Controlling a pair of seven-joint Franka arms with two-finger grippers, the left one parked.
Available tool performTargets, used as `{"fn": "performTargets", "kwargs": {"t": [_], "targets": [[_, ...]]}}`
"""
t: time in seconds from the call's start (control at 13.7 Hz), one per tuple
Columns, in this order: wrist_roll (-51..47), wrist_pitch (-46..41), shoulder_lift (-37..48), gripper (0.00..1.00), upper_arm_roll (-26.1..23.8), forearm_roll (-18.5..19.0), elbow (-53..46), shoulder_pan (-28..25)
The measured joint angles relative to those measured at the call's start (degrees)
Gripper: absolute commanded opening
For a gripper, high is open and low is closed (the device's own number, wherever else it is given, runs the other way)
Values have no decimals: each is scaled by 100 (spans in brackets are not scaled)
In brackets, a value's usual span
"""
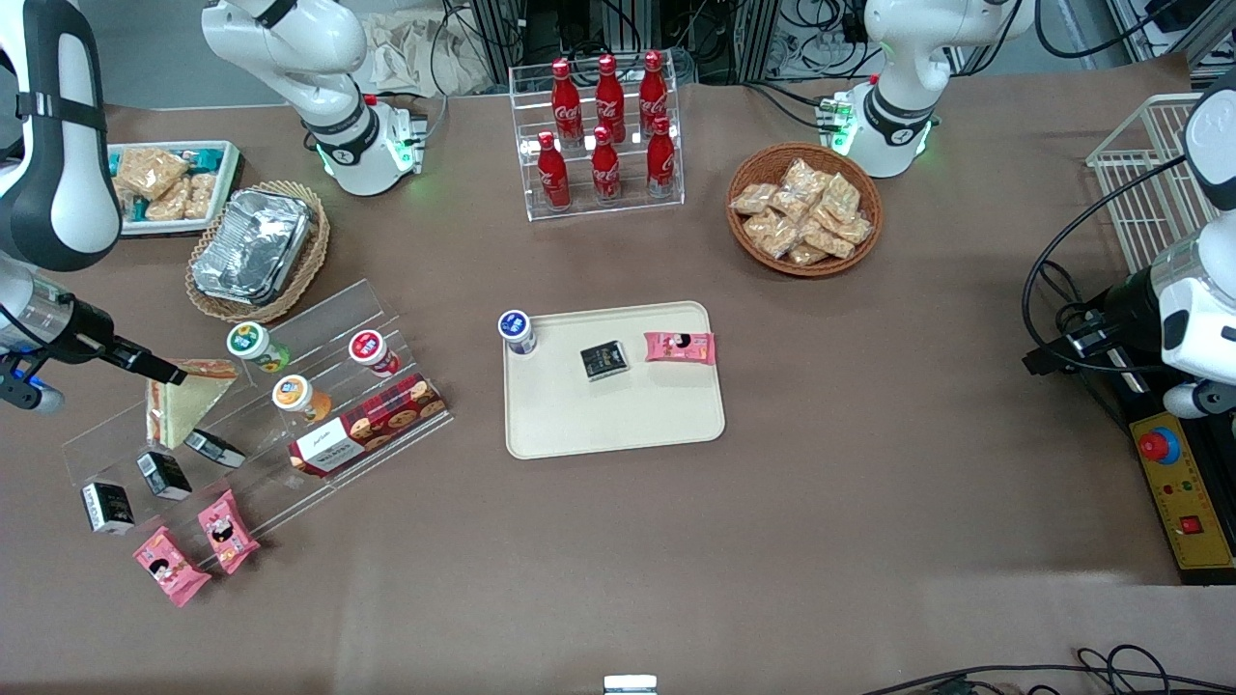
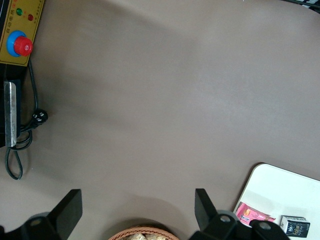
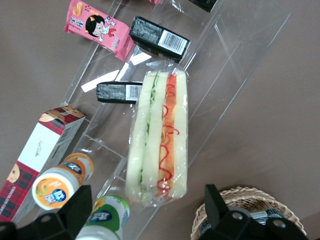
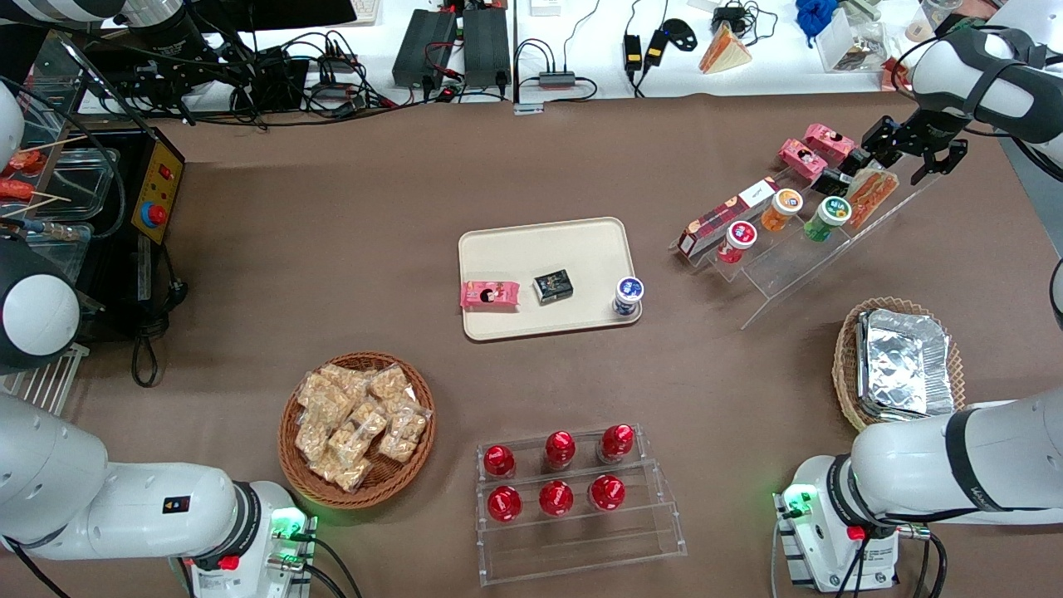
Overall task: Place sandwich on tray
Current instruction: 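Lower the right gripper onto the sandwich and close on it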
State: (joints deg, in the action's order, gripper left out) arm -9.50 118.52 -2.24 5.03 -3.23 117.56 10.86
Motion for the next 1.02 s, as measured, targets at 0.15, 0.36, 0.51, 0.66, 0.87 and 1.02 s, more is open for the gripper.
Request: {"fn": "performTargets", "kwargs": {"t": [0.15, 0.36, 0.51, 0.66, 0.87, 1.02], "targets": [[15, 211, -112, 100, 0, -3, 68, 2], [44, 386, -311, 99, 0, -7, 81, 4], [45, 443, -384, 98, 0, -40, 92, 6], [45, 443, -389, 93, 0, -95, 102, 6], [-10, 435, -389, 67, 0, -130, 113, 7], [-96, 412, -390, 40, 0, -133, 127, 7]]}}
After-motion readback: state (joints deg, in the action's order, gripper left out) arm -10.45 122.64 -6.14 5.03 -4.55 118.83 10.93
